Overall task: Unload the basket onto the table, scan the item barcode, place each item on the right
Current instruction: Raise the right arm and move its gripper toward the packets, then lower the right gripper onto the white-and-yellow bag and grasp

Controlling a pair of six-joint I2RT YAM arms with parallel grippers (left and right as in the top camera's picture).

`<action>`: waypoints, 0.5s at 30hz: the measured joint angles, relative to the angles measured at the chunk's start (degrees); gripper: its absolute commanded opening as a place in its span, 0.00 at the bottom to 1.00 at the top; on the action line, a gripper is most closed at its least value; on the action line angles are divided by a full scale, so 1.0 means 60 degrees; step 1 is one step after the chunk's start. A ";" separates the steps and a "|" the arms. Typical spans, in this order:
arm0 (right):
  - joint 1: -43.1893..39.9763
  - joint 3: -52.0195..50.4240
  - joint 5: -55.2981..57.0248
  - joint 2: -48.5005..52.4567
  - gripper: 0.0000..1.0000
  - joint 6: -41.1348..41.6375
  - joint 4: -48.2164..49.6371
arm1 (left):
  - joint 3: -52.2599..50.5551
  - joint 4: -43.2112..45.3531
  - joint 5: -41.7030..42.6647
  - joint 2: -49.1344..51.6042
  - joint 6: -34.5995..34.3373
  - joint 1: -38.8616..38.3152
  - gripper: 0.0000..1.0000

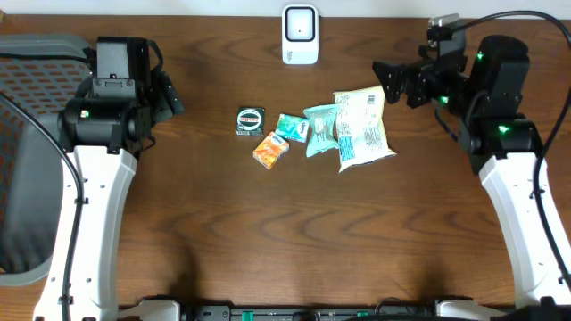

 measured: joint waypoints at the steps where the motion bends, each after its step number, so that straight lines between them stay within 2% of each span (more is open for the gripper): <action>1: 0.0022 0.0000 0.0244 0.0095 0.99 0.0291 -0.0168 | 0.0000 0.0000 0.0000 0.0000 0.0000 0.0000 0.98; 7: 0.0033 0.0004 0.0900 0.0816 0.99 0.1133 -0.0667 | 0.0000 0.0000 0.0000 0.0000 0.0000 0.0000 0.98; 15: 0.0011 0.0583 0.1082 0.1064 0.99 0.1249 -0.1745 | 0.0000 0.0000 0.0000 0.0000 0.0000 0.0000 0.98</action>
